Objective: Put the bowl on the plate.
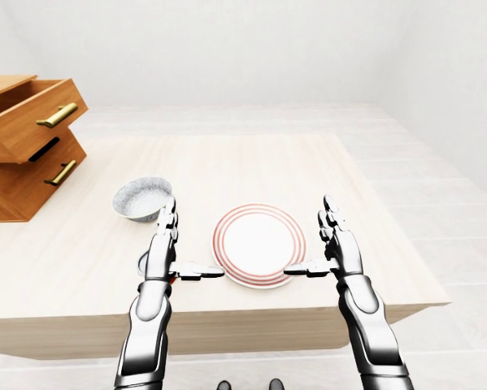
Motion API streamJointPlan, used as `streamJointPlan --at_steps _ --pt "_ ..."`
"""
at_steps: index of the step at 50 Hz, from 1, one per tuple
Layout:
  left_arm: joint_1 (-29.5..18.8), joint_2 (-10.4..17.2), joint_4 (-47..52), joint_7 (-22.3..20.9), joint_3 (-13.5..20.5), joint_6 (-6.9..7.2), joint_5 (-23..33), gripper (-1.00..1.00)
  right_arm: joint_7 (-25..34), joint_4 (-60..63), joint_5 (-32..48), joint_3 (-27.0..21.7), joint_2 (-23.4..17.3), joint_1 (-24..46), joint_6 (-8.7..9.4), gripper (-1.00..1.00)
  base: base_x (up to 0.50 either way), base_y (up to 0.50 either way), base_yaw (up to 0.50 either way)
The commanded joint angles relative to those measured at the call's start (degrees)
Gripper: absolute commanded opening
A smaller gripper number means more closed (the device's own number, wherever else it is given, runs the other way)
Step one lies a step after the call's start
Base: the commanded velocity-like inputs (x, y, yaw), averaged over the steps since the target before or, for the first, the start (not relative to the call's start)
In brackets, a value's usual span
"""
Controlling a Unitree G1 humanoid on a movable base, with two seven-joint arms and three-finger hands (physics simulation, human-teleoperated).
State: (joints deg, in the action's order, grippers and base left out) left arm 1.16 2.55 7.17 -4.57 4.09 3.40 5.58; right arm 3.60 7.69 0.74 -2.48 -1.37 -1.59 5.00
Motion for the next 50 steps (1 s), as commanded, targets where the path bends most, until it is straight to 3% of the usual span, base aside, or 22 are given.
streamJointPlan --at_steps 1,38,50 --pt "-0.25 0.07 0.03 -0.03 0.09 0.22 0.13 1.00 0.10 0.00 0.05 0.00 -0.03 0.06 0.00 1.00 0.21 -0.15 0.00" --pt "-1.46 0.85 -0.78 0.06 1.46 0.10 -0.01 1.00 0.03 -0.02 0.93 0.19 -0.11 0.78 0.00 1.00 0.19 -0.05 0.00" --pt "-2.35 2.34 -1.77 0.11 2.38 -0.87 2.23 1.00 -0.26 -0.29 0.30 -0.18 0.07 0.09 0.00 1.00 0.00 0.00 0.00"
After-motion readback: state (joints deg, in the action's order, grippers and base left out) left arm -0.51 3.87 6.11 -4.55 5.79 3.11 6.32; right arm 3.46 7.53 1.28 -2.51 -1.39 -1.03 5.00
